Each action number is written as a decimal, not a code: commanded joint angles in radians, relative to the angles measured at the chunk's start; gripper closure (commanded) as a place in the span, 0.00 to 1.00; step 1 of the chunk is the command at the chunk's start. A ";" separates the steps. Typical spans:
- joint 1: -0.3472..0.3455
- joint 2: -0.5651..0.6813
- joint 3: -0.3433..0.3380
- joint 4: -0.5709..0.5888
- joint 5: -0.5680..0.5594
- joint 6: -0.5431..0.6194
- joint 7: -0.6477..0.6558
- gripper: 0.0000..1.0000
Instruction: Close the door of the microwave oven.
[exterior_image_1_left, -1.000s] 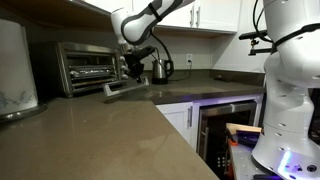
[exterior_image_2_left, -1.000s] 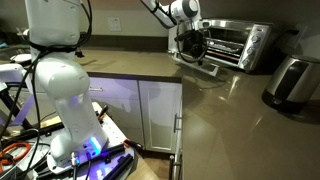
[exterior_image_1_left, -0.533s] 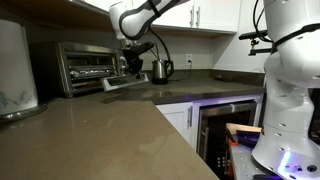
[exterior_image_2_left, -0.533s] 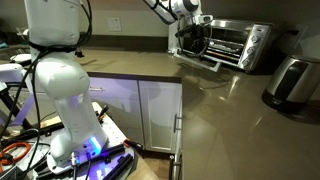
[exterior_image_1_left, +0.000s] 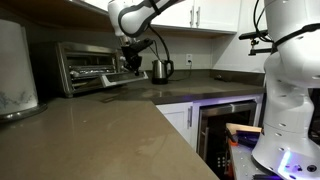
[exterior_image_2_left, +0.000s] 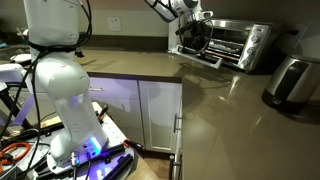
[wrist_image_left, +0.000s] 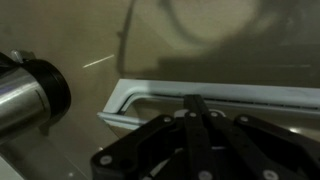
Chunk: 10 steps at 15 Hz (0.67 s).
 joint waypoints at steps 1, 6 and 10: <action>-0.013 0.040 -0.003 0.049 -0.056 0.046 0.018 1.00; 0.002 0.027 -0.004 0.036 -0.111 0.057 0.070 1.00; 0.005 0.022 -0.001 0.041 -0.158 0.051 0.107 1.00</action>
